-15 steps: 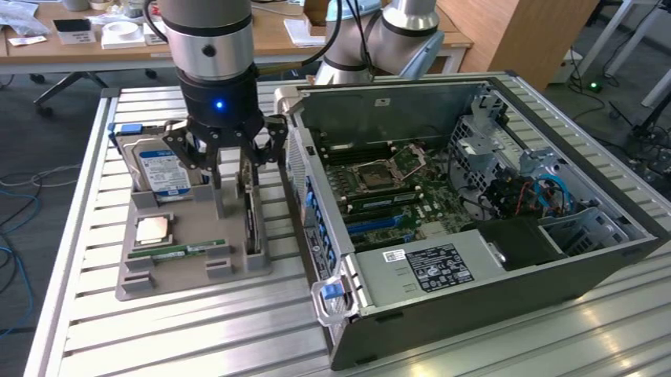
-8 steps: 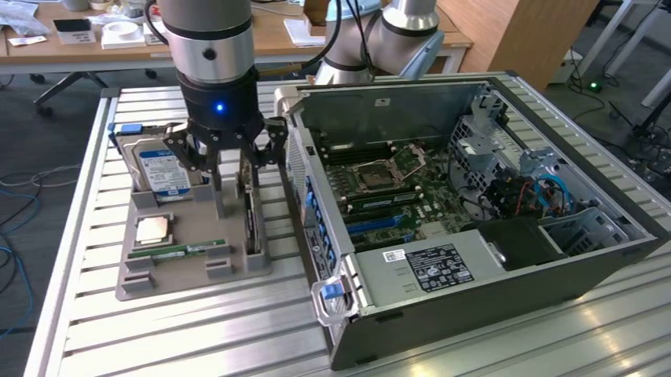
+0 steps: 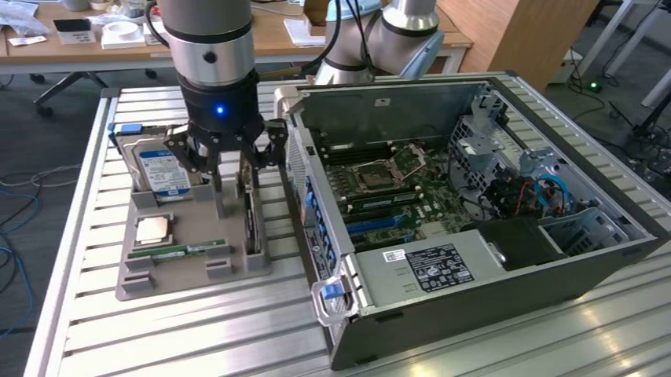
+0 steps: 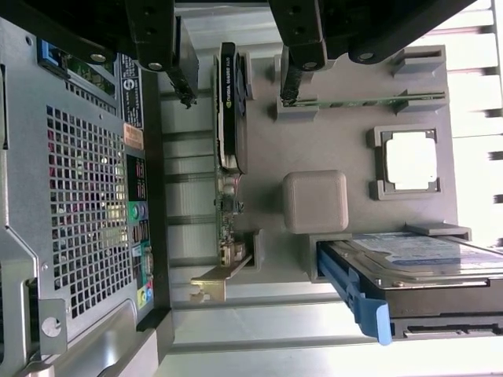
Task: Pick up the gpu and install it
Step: 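Pick up the gpu and move the gpu toward the slot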
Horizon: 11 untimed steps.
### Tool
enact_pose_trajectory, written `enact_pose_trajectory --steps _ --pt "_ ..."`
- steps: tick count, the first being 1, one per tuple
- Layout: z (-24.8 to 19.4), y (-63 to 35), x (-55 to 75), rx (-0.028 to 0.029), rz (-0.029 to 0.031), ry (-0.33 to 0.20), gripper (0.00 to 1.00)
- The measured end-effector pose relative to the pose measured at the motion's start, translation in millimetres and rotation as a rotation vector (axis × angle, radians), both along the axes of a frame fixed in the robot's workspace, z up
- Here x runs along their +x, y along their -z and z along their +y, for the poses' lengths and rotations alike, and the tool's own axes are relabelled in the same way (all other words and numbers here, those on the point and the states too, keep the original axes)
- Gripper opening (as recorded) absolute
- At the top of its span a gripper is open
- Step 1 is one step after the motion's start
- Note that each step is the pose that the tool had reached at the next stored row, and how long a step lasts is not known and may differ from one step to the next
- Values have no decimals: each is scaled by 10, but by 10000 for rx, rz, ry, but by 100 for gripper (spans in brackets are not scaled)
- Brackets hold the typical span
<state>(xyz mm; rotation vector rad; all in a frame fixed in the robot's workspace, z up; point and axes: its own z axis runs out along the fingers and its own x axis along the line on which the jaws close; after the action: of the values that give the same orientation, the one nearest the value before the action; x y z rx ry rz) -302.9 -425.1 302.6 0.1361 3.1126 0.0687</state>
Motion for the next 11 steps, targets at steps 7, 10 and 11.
enact_pose_trajectory --steps 7,10,11 --pt "0 44 0 0 -1 0 55" --pt "0 50 0 -3 2 0 55" --pt "0 50 0 -2 2 0 55"
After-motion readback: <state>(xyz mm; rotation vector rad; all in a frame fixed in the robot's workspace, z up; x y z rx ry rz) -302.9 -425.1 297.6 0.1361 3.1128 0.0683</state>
